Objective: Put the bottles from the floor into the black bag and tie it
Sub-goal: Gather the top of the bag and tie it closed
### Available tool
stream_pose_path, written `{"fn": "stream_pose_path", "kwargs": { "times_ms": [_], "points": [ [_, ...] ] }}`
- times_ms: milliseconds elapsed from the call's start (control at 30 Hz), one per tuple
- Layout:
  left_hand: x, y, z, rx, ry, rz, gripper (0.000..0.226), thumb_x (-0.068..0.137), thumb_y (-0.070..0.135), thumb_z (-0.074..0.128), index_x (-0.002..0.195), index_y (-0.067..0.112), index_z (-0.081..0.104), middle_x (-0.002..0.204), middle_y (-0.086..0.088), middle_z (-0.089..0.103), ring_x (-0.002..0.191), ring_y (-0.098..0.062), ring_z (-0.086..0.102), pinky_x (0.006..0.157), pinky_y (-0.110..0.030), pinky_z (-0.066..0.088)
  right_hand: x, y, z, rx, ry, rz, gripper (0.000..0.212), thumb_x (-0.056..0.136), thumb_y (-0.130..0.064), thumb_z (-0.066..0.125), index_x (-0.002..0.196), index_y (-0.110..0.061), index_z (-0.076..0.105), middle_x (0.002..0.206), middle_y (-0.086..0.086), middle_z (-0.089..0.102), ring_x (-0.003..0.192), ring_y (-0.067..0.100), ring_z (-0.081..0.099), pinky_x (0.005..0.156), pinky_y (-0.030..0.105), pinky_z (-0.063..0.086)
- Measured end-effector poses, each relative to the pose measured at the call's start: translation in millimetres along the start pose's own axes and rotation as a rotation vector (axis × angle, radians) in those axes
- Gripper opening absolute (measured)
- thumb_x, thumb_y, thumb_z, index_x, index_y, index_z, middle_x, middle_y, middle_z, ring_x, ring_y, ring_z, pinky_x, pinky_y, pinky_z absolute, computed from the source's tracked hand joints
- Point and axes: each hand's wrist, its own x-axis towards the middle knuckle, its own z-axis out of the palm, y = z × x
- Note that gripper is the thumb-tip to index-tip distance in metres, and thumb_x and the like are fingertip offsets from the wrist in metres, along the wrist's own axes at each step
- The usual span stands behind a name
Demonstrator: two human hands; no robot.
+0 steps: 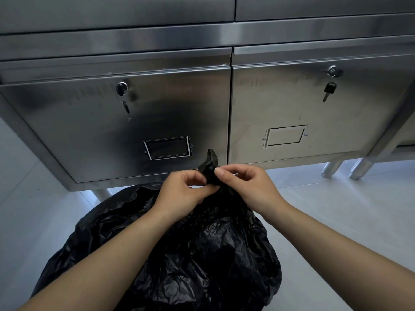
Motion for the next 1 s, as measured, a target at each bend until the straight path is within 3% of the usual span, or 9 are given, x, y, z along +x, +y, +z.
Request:
{"fn": "stream_pose_path", "kwargs": {
  "times_ms": [100,200,267,433,567,700,800,900,1000],
  "points": [
    [-1,-1,0,0.006,-0.001,0.005,0.018,0.069,0.025,0.080,0.061,0.020,0.065,0.046,0.013,0.059,0.038,0.000,0.048,0.042,-0.011,0.036,0,0,0,-0.007,0.032,0.014,0.050,0.051,-0.058,0.074,0.083,-0.020,0.074,0.084,0.011,0.074,0.073,0.017,0.066,0.076,0.034,0.055],
    [-1,-3,-1,0.045,-0.018,0.037,0.024,0.067,0.025,0.081,0.055,0.027,0.061,0.050,0.013,0.060,0.040,-0.002,0.046,0.044,-0.014,0.037,5,3,0,0.042,0.073,0.049,0.021,0.072,-0.032,0.076,0.079,-0.012,0.074,0.074,0.000,0.074,0.068,0.007,0.066,0.067,0.017,0.053],
    [-2,-4,0,0.052,-0.036,0.062,0.026,0.064,0.028,0.083,0.055,0.030,0.059,0.050,0.015,0.059,0.039,-0.002,0.041,0.044,-0.014,0.035,8,5,-2,0.081,0.090,0.074,0.011,0.079,-0.021,0.072,0.074,-0.011,0.072,0.068,-0.001,0.071,0.061,0.005,0.064,0.059,0.013,0.051],
    [-5,-4,0,-0.023,-0.037,0.064,0.029,0.049,0.045,0.080,0.062,0.030,0.060,0.053,0.012,0.062,0.044,-0.002,0.044,0.047,-0.013,0.038,11,16,-6,0.153,0.119,0.246,0.015,0.080,-0.025,0.072,0.074,-0.012,0.069,0.058,-0.002,0.063,0.047,0.007,0.054,0.047,0.015,0.043],
    [-7,-6,-2,-0.082,0.015,0.057,0.035,0.067,0.024,0.081,0.088,0.026,0.053,0.066,0.004,0.072,0.048,-0.007,0.055,0.048,-0.016,0.045,11,24,-9,0.160,0.131,0.316,0.017,0.077,-0.028,0.075,0.082,-0.013,0.068,0.059,-0.004,0.063,0.043,0.005,0.054,0.042,0.014,0.042],
    [-5,-7,-4,-0.098,0.051,0.034,0.022,0.074,0.020,0.077,0.088,0.024,0.060,0.070,-0.001,0.074,0.048,-0.006,0.059,0.047,-0.015,0.044,8,25,-14,-0.236,0.169,-0.114,0.029,0.080,-0.034,0.070,0.108,-0.037,0.061,0.101,-0.018,0.064,0.083,-0.004,0.061,0.071,0.014,0.050],
    [-3,-7,-5,-0.103,0.074,-0.004,0.019,0.074,0.021,0.076,0.090,0.020,0.066,0.070,-0.003,0.074,0.048,-0.004,0.056,0.049,-0.016,0.044,4,20,-16,-0.481,-0.005,-0.426,0.042,0.088,-0.031,0.061,0.129,-0.035,0.052,0.137,-0.020,0.045,0.120,-0.007,0.045,0.092,0.008,0.039],
    [-3,-7,-8,-0.066,0.069,-0.047,0.027,0.073,0.025,0.077,0.096,0.015,0.067,0.072,-0.002,0.073,0.056,-0.010,0.056,0.056,-0.021,0.046,4,22,-9,-0.593,-0.188,-0.480,0.047,0.092,-0.028,0.057,0.138,-0.026,0.046,0.149,-0.012,0.036,0.135,-0.005,0.030,0.107,0.009,0.023],
    [-5,-5,-12,-0.020,0.063,-0.043,0.028,0.070,0.027,0.079,0.094,0.020,0.067,0.067,0.003,0.072,0.053,-0.006,0.056,0.054,-0.016,0.046,2,30,-1,-0.535,-0.218,-0.373,0.043,0.092,-0.026,0.057,0.134,-0.024,0.050,0.142,-0.012,0.046,0.129,-0.007,0.036,0.106,0.012,0.028]
  ]
}}
